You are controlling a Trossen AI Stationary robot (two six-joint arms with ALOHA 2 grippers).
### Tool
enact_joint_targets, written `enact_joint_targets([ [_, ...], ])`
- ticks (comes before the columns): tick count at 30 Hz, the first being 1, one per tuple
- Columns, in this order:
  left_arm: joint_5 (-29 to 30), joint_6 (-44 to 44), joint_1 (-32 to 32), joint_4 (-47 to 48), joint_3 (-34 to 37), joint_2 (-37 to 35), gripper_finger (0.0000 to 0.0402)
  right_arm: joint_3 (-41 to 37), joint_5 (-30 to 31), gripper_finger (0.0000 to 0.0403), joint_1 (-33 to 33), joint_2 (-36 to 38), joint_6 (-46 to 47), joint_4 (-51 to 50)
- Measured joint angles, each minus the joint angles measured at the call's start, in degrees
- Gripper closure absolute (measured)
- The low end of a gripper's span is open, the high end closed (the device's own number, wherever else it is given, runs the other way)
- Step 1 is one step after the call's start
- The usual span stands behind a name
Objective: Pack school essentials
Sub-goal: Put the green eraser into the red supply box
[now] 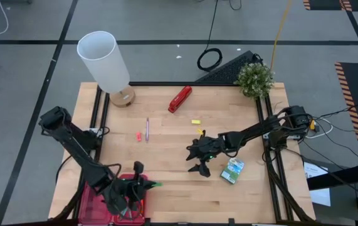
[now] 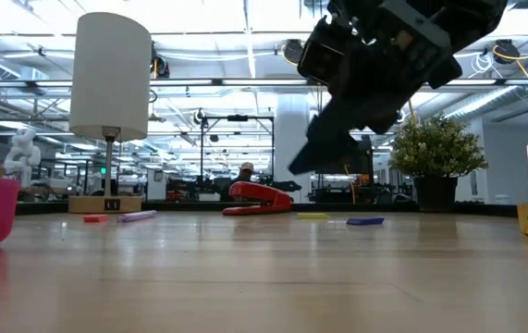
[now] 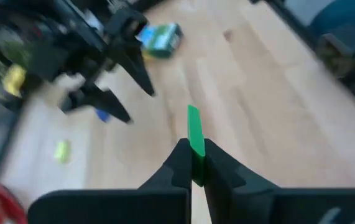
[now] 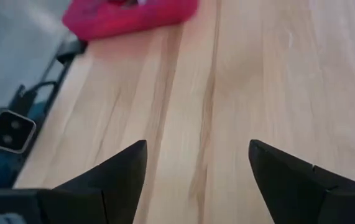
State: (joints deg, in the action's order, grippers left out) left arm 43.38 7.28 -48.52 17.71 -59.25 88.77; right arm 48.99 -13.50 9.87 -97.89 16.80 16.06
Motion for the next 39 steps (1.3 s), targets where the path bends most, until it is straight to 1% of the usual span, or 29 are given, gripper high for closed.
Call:
enact_joint_targets([
  [3,-3.7,9.1,-1.3,9.4,-5.0,0.0,0.0388,0.0,0.0,0.0133,0.0,0.4,-1.0,-2.2],
  [5,-5.8,14.6,-2.4,13.8,-7.6,0.1,0.0387,0.0,0.0,0.0133,0.0,0.4,-1.7,-2.8],
  [9,-11.9,24.5,-4.4,21.3,-11.3,1.6,0.0383,0.0,0.1,0.0133,0.0,0.4,-3.4,-2.4],
  [13,-16.1,31.8,-6.4,24.6,-13.0,3.8,0.0388,0.0,0.2,0.0133,0.0,0.6,-4.2,-2.6],
  [17,-18.5,37.9,-8.0,26.0,-13.2,6.1,0.0388,0.0,0.2,0.0133,-0.1,0.6,-4.2,-2.6],
  [21,-22.1,42.0,-8.8,28.5,-13.2,9.0,0.0383,0.0,0.2,0.0133,-0.1,0.9,-3.2,-2.6],
  [24,-23.7,44.0,-8.8,29.8,-13.2,10.8,0.0381,0.0,0.2,0.0133,-0.1,1.0,-2.1,-2.7],
  [31,-28.0,46.5,-7.9,29.0,-13.2,14.2,0.0378,0.0,0.2,0.0133,0.5,1.1,1.9,-3.4],
  [34,-28.8,47.6,-7.7,28.9,-13.2,15.4,0.0377,0.0,0.2,0.0133,1.8,1.1,2.0,-4.8],
  [39,-31.1,48.6,-7.7,28.4,-13.2,16.5,0.0377,0.0,1.6,0.0133,3.7,1.1,1.8,-4.5],
])
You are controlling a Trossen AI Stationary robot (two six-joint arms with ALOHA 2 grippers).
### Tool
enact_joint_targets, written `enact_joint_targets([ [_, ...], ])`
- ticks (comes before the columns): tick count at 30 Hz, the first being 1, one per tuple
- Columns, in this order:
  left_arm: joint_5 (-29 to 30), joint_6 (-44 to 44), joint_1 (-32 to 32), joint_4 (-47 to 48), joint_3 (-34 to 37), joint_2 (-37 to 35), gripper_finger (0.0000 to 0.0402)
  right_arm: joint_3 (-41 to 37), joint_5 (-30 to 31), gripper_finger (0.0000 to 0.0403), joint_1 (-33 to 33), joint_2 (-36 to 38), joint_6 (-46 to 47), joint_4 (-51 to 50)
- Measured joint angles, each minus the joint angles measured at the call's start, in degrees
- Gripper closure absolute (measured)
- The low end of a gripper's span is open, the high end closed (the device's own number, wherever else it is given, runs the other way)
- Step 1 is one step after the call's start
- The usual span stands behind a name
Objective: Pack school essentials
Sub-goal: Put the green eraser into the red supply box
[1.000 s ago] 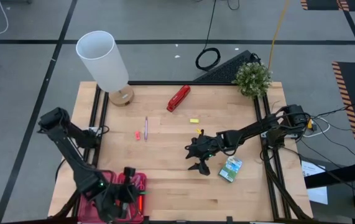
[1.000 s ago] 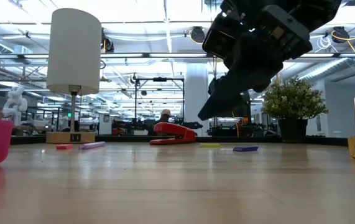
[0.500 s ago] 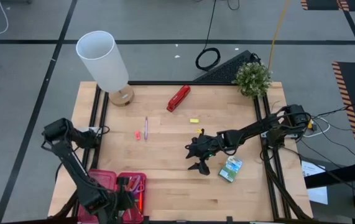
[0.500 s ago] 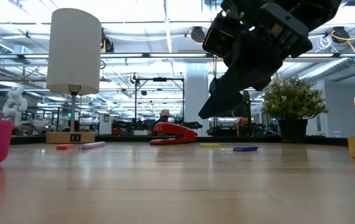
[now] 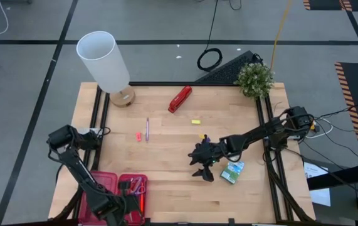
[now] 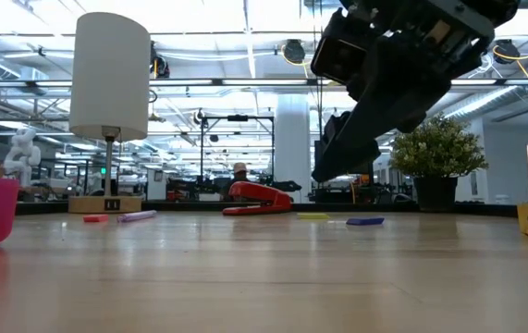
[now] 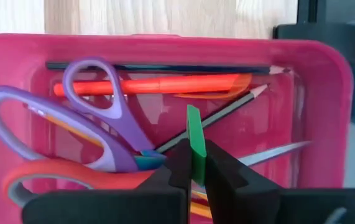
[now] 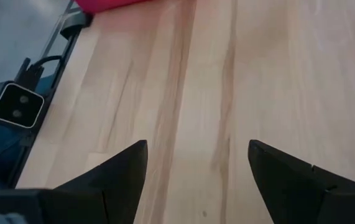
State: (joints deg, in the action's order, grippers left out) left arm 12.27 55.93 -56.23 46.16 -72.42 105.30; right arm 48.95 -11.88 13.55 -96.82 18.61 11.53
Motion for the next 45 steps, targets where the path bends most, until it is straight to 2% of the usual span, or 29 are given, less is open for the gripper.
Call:
enact_joint_targets([
  [5,0.8,2.7,0.8,0.6,0.0,0.0,0.0376,0.0,0.0,0.0133,0.4,0.0,-0.2,-0.2],
  [10,3.6,1.9,2.3,2.2,0.0,0.0,0.0376,0.0,0.1,0.0133,0.3,0.0,-0.2,0.1],
  [16,1.7,-1.6,3.7,1.8,0.2,1.0,0.0375,0.0,0.1,0.0133,0.4,0.0,-0.2,0.0],
  [19,-1.0,-2.1,3.9,1.6,0.2,2.0,0.0372,0.0,0.1,0.0133,0.4,0.0,-0.2,0.0],
  [22,-3.0,-3.0,3.9,0.0,0.2,3.1,0.0351,0.0,0.1,0.0133,0.4,0.0,-0.2,0.0],
  [30,-2.3,-1.3,3.9,-5.6,0.3,2.8,0.026,0.0,0.1,0.0133,0.4,0.0,-0.2,0.2],
  [36,-2.3,-0.7,3.9,-8.4,0.3,2.8,0.021,0.0,0.1,0.0133,0.4,0.0,-0.2,0.2],
  [41,0.4,-0.7,4.6,-8.3,0.2,2.0,0.0199,0.0,0.4,0.0133,0.4,0.0,-0.4,0.2],
  [45,1.5,-0.2,4.6,-4.7,0.4,2.0,0.0222,0.0,2.9,0.0133,0.4,0.0,-1.3,0.1],
])
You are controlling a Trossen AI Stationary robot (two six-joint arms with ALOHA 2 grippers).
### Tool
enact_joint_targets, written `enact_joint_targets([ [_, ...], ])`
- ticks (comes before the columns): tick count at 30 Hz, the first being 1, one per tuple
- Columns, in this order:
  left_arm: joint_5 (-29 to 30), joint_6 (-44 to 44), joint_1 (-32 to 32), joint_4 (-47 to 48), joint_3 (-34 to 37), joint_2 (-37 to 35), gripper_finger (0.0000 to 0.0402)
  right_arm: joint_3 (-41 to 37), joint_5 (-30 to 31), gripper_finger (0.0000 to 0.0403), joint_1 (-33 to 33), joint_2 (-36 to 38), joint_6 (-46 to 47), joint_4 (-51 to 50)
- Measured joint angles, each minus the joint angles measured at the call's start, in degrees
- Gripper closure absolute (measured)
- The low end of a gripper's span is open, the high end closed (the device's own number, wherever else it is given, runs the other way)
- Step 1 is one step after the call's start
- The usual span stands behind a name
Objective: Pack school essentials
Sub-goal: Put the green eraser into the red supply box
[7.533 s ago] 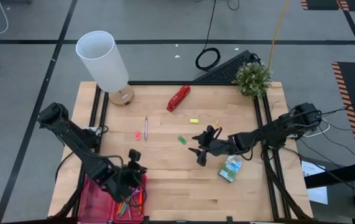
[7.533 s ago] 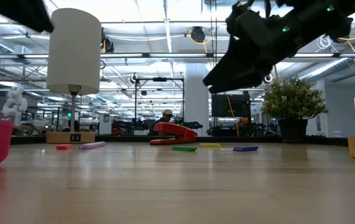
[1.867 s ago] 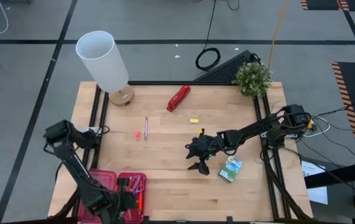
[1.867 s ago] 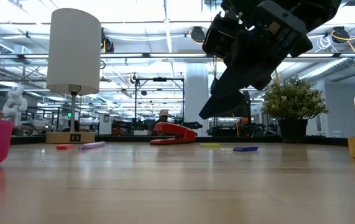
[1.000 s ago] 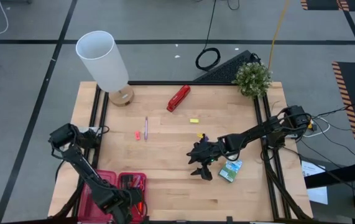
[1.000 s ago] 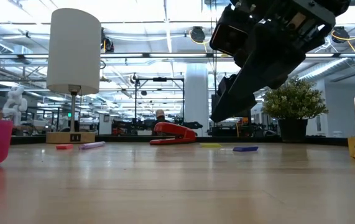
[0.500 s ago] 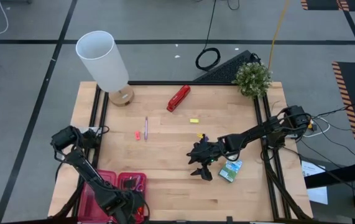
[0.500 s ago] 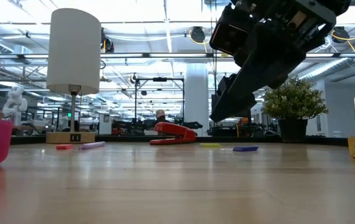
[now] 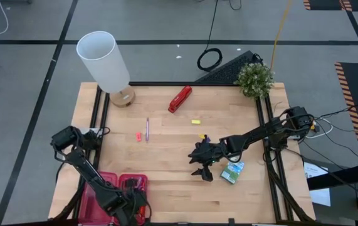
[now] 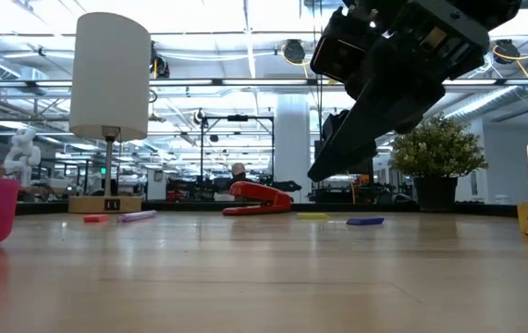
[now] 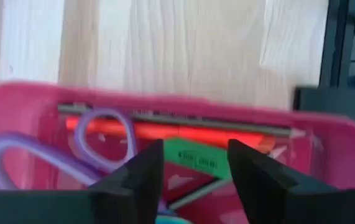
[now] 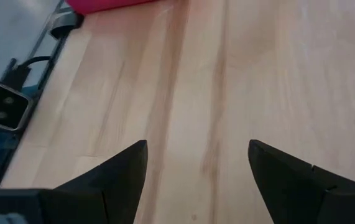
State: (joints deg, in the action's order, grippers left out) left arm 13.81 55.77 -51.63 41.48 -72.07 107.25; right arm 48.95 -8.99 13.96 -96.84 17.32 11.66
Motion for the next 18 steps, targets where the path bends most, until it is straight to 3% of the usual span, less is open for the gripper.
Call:
enact_joint_targets([
  [6,-1.8,-0.9,-1.4,-2.6,0.8,-0.1,0.0303,0.0,0.2,0.0133,0.0,0.0,-0.5,0.0],
  [12,1.3,-2.5,-2.2,-4.2,0.8,0.3,0.0385,0.0,2.8,0.0133,0.0,0.0,-1.4,0.5],
  [18,1.4,-4.2,-2.1,-4.7,0.8,2.4,0.0384,0.0,3.3,0.0133,-0.6,0.0,-1.5,0.8],
])
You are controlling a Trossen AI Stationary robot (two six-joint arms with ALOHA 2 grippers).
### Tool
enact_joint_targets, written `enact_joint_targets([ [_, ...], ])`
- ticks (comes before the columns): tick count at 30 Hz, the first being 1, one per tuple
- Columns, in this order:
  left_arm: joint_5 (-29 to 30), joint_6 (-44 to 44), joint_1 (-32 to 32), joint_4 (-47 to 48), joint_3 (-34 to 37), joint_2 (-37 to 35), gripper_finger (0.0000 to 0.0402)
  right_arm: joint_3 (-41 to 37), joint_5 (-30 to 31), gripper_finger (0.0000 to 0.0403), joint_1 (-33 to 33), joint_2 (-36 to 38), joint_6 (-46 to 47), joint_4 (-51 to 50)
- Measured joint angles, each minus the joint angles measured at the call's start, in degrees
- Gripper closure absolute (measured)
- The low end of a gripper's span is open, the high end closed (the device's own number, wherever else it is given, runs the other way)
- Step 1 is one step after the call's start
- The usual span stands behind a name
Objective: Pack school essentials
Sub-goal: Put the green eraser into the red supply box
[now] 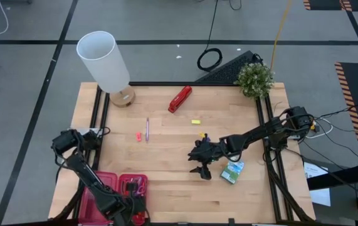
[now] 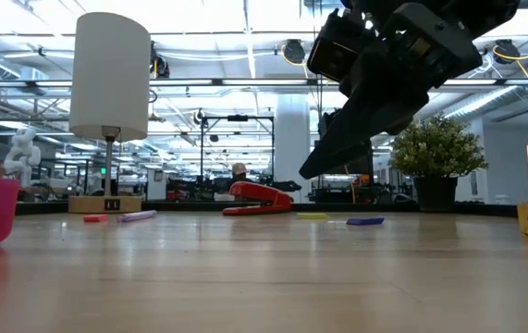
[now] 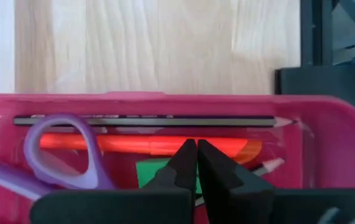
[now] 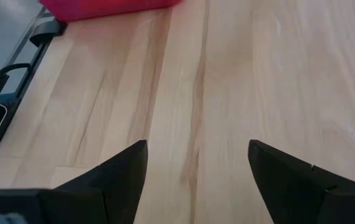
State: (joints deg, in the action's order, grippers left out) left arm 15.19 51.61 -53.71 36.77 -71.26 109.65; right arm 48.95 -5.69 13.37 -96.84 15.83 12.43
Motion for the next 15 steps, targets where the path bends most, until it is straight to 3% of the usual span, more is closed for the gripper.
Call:
enact_joint_targets([
  [8,0.8,-1.5,0.1,1.6,0.0,-0.5,0.0398,0.0,0.0,0.0133,-0.2,0.0,0.4,0.2],
  [15,1.4,-1.6,-0.1,4.0,0.0,-2.4,0.0384,0.0,-0.1,0.0133,-0.2,0.0,0.4,-0.2],
])
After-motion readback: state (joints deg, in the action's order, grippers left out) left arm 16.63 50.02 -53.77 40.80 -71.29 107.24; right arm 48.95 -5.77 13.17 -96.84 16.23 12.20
